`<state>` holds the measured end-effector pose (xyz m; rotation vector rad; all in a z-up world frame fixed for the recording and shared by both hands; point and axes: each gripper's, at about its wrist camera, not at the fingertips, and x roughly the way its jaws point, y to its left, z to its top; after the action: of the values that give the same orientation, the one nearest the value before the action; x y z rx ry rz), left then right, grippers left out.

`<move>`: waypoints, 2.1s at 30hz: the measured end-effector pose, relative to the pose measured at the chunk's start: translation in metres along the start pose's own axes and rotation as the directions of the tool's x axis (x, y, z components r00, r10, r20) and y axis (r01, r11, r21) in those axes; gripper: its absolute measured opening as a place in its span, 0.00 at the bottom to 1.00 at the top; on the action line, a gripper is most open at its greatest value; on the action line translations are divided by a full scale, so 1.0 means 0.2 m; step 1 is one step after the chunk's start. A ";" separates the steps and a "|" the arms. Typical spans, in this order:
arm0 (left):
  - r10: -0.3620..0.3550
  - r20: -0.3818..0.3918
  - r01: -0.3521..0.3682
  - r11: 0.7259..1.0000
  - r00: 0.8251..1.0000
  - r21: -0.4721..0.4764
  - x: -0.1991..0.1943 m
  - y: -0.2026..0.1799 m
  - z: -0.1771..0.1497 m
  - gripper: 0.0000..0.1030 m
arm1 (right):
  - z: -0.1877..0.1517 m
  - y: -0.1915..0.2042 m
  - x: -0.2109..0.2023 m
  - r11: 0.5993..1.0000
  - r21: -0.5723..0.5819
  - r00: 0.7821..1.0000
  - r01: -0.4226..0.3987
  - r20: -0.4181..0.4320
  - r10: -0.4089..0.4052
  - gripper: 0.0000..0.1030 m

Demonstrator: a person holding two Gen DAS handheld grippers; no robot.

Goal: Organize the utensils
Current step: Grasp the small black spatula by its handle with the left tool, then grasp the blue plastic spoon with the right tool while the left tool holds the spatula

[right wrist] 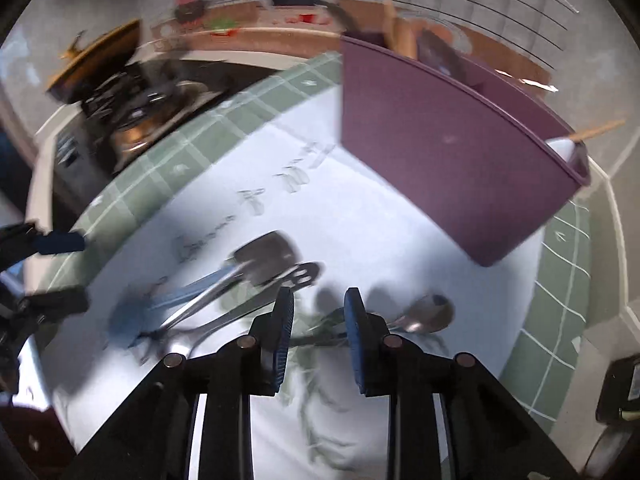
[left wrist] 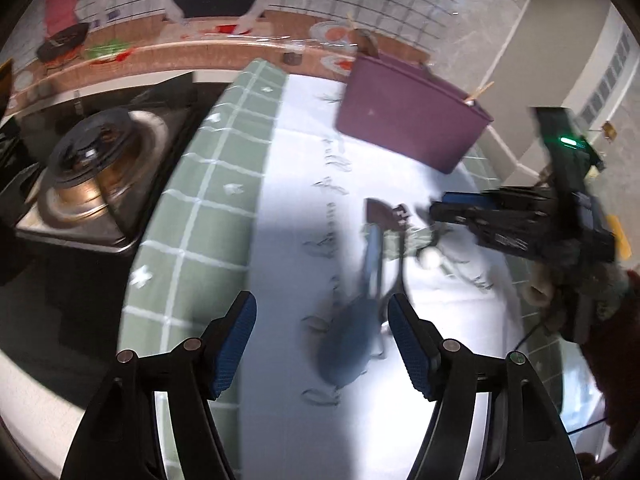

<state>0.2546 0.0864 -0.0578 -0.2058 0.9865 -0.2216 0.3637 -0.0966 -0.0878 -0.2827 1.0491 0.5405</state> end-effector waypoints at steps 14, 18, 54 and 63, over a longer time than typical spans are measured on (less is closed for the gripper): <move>-0.026 -0.131 0.052 0.979 0.991 0.199 0.37 -0.27 0.29 0.60 | -0.32 -0.25 -0.10 0.988 0.150 0.999 -0.019 -0.037 0.024 0.22; 0.006 -0.182 0.029 0.982 0.983 0.187 0.49 -0.27 0.32 0.45 | -0.42 -0.26 -0.18 0.985 0.171 1.000 -0.019 -0.020 0.023 0.22; 0.042 0.049 -0.036 0.991 0.998 -0.125 -0.17 0.22 0.04 0.32 | -0.09 0.23 -0.08 0.988 -0.010 0.988 -0.153 0.011 0.153 0.30; 0.148 0.098 -0.135 0.983 0.984 -0.126 -0.30 0.29 -0.01 0.32 | 0.08 0.37 0.15 0.929 0.311 0.976 -0.202 -0.018 0.218 0.30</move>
<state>0.2259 0.1583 -0.0278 -0.2527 0.9040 -0.0212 0.3456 -0.0192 -0.1038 0.0936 1.2049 0.5540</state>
